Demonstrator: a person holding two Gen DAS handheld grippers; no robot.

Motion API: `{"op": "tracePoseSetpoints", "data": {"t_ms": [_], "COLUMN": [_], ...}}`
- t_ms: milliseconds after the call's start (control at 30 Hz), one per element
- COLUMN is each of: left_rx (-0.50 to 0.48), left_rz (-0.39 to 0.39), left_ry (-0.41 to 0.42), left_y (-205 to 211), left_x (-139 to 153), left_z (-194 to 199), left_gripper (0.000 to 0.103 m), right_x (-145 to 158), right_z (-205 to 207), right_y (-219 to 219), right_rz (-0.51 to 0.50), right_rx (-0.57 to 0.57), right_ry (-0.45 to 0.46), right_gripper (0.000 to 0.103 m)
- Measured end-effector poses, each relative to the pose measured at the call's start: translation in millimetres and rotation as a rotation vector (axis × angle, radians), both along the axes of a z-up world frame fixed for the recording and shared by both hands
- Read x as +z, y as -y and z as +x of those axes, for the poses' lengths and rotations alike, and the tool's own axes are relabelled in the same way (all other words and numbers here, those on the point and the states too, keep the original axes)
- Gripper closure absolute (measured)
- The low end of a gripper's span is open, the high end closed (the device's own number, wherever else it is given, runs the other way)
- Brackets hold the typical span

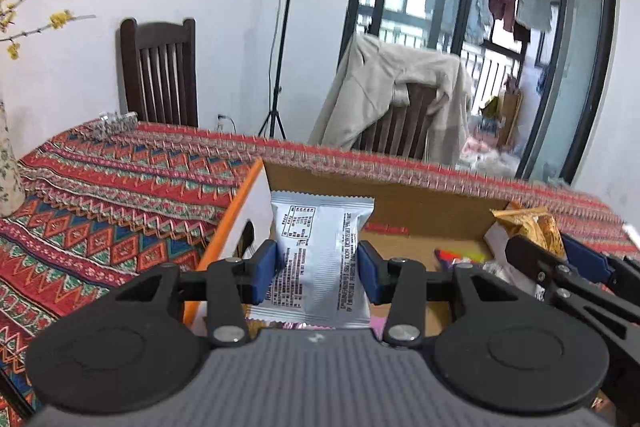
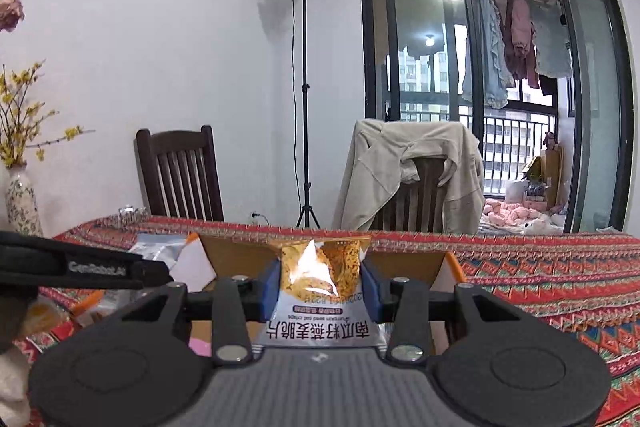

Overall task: Organize snacks
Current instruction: 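Lower both held packets into the cardboard box and open both grippers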

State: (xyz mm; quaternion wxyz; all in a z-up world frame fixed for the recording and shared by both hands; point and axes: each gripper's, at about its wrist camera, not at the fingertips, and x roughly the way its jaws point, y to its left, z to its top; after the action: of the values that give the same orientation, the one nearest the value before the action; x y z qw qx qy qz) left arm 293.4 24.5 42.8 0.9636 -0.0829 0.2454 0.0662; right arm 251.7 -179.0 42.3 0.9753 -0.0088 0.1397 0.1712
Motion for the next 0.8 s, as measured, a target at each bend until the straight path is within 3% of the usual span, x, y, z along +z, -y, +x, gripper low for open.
{"op": "tracePoseSetpoints", "data": {"t_ms": [300, 400, 433, 467, 500, 533, 567, 633, 667, 800], "left_rx": [-0.003, -0.014, -0.016, -0.016, -0.015, -0.012, -0.006, 0.011, 0.016, 0.032], "left_rz": [0.031, 0.031, 0.027, 0.025, 0.020, 0.012, 0.006, 0.001, -0.006, -0.026], "left_ry": [-0.007, 0.013, 0.026, 0.038, 0.052, 0.068, 0.085, 0.128, 0.147, 0.173], "left_y": [3.1, 3.7, 3.2, 2.2, 1.3, 0.3, -0.8, -2.6, -3.4, -5.9], "left_x": [-13.6, -13.2, -12.8, -11.8, -10.7, -9.6, -8.4, -4.6, -2.7, 1.8], "left_z": [-1.4, -4.2, -6.4, -8.0, -10.7, -13.7, -16.9, -23.5, -26.3, -29.5], "left_gripper": [0.058, 0.058, 0.056, 0.049, 0.044, 0.029, 0.016, 0.005, 0.000, 0.000], "right_x": [-12.9, -13.4, -13.0, -12.5, -12.0, -11.5, -11.0, -10.2, -10.5, -12.0], "right_z": [1.6, -0.6, -1.6, -2.3, -3.7, -4.9, -6.1, -8.6, -8.5, -4.6], "right_y": [-1.6, -0.2, 1.3, 2.0, 2.4, 3.5, 4.6, 8.4, 10.0, 14.1], "right_rz": [-0.027, -0.026, -0.025, -0.023, -0.018, -0.012, -0.006, 0.008, 0.015, 0.029], "right_rx": [-0.005, -0.003, -0.005, -0.005, -0.007, -0.010, -0.016, -0.026, -0.029, -0.041], "right_ry": [-0.031, -0.031, -0.027, -0.026, -0.023, -0.019, -0.013, -0.006, -0.010, -0.040], "right_gripper": [0.061, 0.058, 0.052, 0.047, 0.033, 0.019, 0.013, 0.001, 0.000, 0.000]}}
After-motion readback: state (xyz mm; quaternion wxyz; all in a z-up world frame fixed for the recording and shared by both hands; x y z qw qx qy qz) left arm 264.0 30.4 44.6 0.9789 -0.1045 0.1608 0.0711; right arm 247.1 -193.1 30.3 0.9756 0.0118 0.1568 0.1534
